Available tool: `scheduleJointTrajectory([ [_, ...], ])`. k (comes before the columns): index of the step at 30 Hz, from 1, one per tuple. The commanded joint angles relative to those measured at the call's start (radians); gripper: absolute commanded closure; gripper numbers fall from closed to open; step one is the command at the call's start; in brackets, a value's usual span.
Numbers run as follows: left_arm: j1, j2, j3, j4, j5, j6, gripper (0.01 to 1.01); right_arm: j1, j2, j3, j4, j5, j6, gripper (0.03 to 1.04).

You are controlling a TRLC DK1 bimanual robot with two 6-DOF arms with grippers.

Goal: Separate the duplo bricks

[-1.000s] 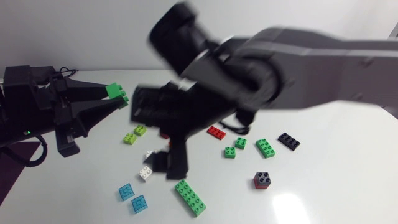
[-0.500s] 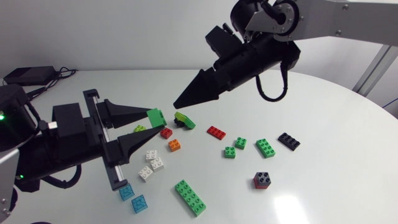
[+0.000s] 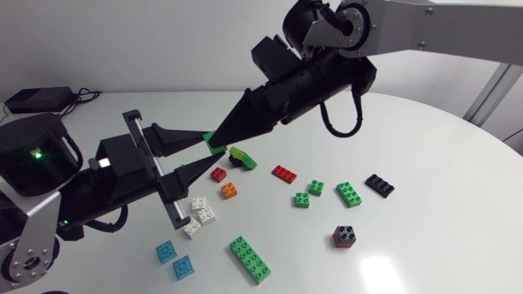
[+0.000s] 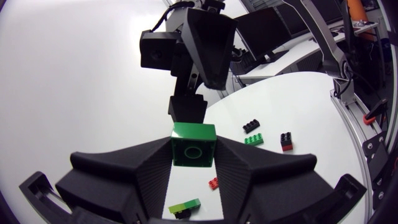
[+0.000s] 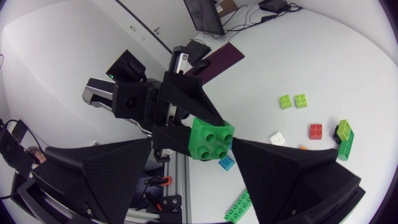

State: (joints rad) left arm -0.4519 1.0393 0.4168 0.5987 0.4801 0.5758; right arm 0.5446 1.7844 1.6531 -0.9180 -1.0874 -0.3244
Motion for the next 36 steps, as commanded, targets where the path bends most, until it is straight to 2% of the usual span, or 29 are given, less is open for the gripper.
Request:
scheduleJointTrajectory([
  [1, 0.007, 0.019, 0.002, 0.032, -0.012, -0.008, 0.828, 0.0, 0.043, 0.005, -0.013, -0.02, 0.022, 0.16],
  [4, 0.002, 0.013, 0.002, 0.042, -0.017, -0.011, 0.828, -0.005, 0.058, 0.005, -0.009, -0.035, 0.015, 0.17],
  [18, -0.01, -0.047, -0.019, 0.05, -0.037, -0.037, 0.828, 0.003, 0.067, 0.025, 0.004, -0.043, 0.021, 0.36],
  [32, -0.068, -0.07, -0.069, 0.053, -0.089, -0.048, 0.828, 0.008, 0.029, -0.024, 0.036, -0.051, 0.028, 0.37],
  [36, -0.07, -0.067, -0.067, 0.055, -0.09, -0.048, 0.828, 0.012, 0.009, -0.056, 0.056, -0.051, 0.03, 0.51],
])
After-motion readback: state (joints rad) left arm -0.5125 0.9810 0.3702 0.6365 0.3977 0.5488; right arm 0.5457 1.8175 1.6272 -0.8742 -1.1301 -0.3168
